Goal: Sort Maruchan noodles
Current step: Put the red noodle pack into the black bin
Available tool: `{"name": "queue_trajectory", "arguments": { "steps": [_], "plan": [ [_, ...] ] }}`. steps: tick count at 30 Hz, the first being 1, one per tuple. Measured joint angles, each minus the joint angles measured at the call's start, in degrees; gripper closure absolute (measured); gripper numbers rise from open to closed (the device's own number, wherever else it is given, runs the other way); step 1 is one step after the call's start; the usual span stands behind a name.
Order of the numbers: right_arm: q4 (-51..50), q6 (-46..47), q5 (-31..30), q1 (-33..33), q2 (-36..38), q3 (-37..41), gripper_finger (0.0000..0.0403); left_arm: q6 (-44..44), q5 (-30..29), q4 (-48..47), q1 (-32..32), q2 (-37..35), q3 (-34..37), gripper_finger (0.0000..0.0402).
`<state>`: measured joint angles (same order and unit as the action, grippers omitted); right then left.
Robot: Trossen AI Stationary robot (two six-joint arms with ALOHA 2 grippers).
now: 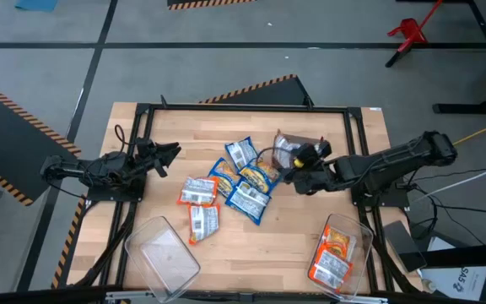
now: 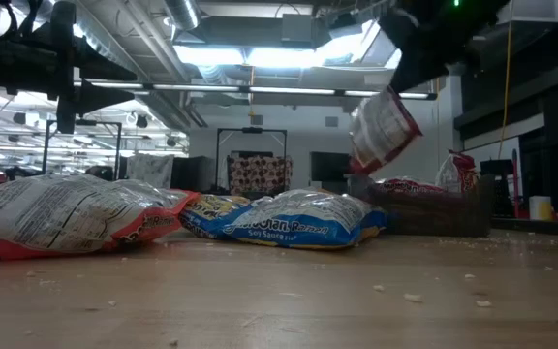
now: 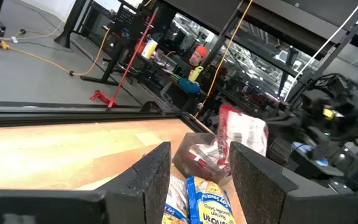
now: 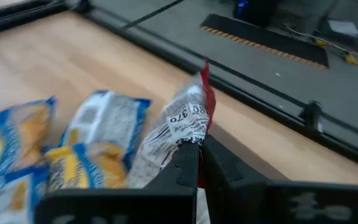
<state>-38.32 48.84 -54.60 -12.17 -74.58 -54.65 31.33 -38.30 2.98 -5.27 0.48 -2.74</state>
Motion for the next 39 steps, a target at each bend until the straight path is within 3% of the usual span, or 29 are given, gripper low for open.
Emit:
{"name": "queue_trajectory", "arguments": {
  "steps": [5,13,23,31,35,39],
  "plan": [
    [7.72,0.00,-0.49,4.27,1.60,5.06,0.0403,0.00,-0.16,0.02,0.00,0.01,0.00,0.0243],
    [15.42,-1.71,5.50,11.91,1.37,9.65,0.0403,-0.28,-0.13,0.02,0.00,0.00,-0.01,0.0243],
    [9.20,-1.07,12.79,13.78,1.34,13.17,0.0403,-0.30,-0.07,0.01,0.00,0.00,-0.01,0.0243],
    [-1.00,-1.70,14.36,13.82,1.34,13.22,0.0399,0.02,0.04,0.00,0.01,0.01,0.00,0.0243],
    [-1.39,-5.63,16.87,13.80,1.32,13.03,0.0375,0.07,0.04,0.00,0.00,0.00,-0.01,0.0243],
    [-4.21,-9.96,18.10,13.74,1.28,10.02,0.0321,0.13,0.04,0.00,0.01,-0.01,0.00,0.0243]
  ]
}}
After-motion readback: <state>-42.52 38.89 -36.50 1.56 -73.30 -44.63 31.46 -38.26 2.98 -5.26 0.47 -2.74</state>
